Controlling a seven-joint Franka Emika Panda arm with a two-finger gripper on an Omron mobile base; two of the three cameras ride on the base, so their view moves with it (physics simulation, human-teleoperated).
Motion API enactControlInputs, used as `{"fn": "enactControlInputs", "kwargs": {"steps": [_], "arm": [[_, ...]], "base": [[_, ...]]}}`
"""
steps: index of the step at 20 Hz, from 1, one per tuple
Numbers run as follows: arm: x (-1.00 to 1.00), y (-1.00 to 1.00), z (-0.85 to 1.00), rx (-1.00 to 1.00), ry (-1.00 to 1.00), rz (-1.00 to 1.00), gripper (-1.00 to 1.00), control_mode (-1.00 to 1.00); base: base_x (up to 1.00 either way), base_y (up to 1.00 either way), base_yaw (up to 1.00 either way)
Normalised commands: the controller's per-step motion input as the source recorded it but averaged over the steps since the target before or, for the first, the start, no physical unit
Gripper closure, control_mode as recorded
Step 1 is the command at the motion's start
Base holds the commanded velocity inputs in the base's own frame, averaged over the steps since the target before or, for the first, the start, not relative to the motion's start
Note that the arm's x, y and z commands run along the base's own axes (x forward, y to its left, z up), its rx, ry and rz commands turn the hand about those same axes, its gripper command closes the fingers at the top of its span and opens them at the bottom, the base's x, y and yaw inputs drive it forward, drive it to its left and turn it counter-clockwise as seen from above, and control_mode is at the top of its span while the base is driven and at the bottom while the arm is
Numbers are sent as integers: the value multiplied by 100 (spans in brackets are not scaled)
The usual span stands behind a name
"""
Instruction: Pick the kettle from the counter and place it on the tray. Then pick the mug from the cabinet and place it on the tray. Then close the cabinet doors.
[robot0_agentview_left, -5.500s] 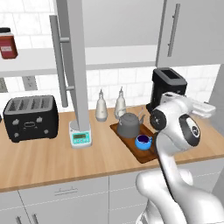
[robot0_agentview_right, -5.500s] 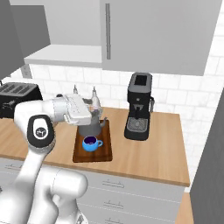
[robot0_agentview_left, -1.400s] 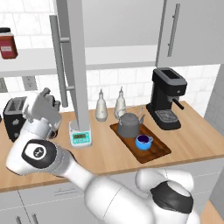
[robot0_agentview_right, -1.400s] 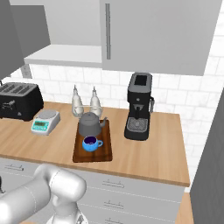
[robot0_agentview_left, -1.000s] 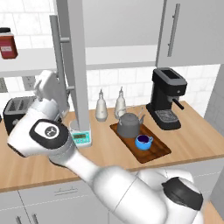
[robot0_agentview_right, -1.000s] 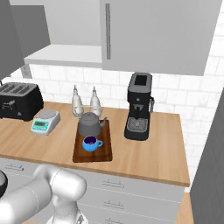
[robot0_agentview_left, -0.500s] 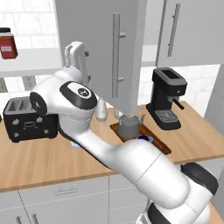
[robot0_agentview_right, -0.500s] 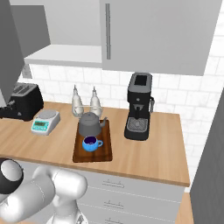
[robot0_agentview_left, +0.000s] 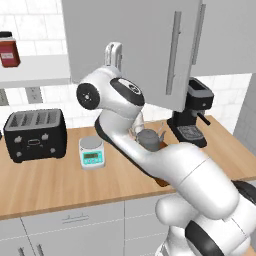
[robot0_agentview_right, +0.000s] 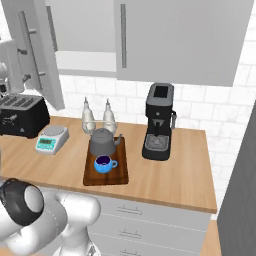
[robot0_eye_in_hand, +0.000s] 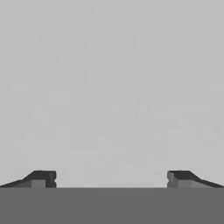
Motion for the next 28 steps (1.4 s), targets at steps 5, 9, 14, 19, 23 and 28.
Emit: {"fn": "enactControlInputs", "kwargs": {"steps": [5,9,14,19,23,28], "arm": [[79,-86,-7,13,0,23,-100,-100],[86,-83,-3,11,0,20,-100,-100],[97,-77,-15,9,1,12,-100,-100],[100,-69,-23,7,4,8,-100,-100],[100,-62,-28,5,6,8,-100,-100],[100,-58,-35,4,7,6,-100,-100]], "base": [[0,0,0],[0,0,0],[0,0,0],[0,0,0],[0,0,0],[0,0,0]]}}
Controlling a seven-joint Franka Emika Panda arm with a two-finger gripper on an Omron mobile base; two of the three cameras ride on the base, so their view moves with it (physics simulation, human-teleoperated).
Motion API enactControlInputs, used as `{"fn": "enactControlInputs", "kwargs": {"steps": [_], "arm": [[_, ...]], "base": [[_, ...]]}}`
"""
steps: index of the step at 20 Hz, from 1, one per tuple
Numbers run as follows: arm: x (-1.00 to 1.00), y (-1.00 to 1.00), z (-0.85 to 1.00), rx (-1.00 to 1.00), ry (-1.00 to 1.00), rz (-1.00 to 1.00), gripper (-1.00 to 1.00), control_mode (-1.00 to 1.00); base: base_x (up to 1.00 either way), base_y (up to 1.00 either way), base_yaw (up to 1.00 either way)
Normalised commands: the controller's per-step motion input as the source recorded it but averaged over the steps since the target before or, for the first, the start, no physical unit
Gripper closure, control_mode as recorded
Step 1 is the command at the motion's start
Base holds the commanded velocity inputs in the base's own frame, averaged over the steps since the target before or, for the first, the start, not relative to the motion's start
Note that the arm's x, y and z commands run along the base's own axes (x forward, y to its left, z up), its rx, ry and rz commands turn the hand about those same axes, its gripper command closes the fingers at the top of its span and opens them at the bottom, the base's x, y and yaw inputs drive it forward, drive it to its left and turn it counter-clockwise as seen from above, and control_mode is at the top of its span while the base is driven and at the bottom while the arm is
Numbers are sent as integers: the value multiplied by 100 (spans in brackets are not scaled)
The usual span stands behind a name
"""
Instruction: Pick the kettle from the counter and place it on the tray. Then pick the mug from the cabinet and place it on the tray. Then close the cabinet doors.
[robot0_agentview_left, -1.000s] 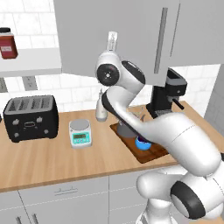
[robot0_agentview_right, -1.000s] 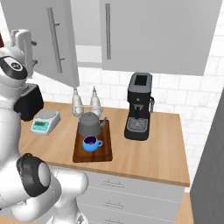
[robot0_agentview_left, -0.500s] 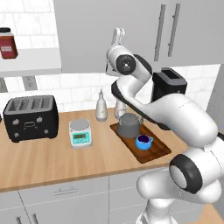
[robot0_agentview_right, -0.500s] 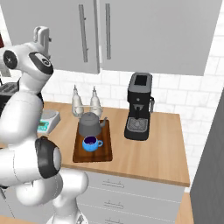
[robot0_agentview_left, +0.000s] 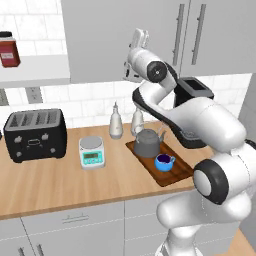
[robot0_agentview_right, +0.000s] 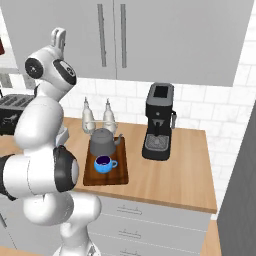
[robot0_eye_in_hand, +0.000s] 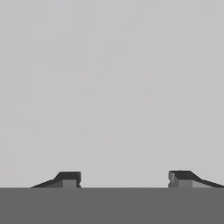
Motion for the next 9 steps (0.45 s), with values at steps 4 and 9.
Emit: {"fn": "enactControlInputs", "kwargs": {"steps": [4,9], "arm": [[87,-50,-44,3,7,5,-100,-100],[85,-37,-37,1,14,2,-100,-100]], "base": [[0,0,0],[0,0,0]]}}
